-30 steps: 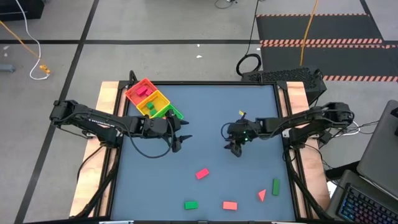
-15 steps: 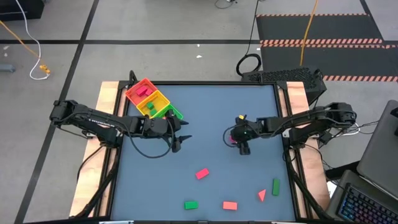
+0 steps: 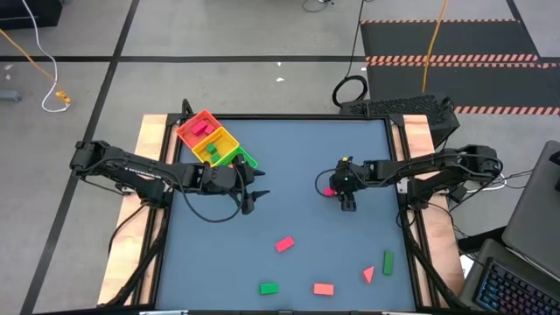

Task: Sort & place blocks by color
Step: Put the red block into the orange basket

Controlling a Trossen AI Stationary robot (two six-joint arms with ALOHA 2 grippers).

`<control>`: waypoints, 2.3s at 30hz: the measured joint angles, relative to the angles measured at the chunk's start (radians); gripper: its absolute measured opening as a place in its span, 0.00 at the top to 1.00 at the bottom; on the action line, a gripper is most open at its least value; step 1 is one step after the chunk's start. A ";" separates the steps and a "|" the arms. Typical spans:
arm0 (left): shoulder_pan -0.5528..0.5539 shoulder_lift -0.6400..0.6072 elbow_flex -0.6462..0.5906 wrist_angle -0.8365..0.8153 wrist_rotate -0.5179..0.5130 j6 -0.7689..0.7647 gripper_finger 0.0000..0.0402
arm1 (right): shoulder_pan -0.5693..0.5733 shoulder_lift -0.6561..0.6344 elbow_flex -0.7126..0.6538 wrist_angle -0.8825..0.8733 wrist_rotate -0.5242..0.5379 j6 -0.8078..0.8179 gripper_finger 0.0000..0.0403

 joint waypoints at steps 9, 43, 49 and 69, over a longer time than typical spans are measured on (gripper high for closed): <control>0.000 0.000 0.000 0.001 0.000 0.001 0.27 | -0.004 0.000 -0.050 0.091 -0.039 0.025 0.57; -0.024 0.115 0.001 0.415 -0.001 0.137 0.27 | 0.110 0.029 -0.006 1.169 -0.036 -0.045 0.70; -0.036 0.212 0.000 0.688 -0.001 0.234 0.27 | 0.114 0.051 -0.006 1.170 -0.034 -0.065 0.70; 0.000 0.335 0.002 0.922 -0.001 0.363 0.27 | 0.114 0.051 -0.003 1.204 -0.036 -0.054 0.70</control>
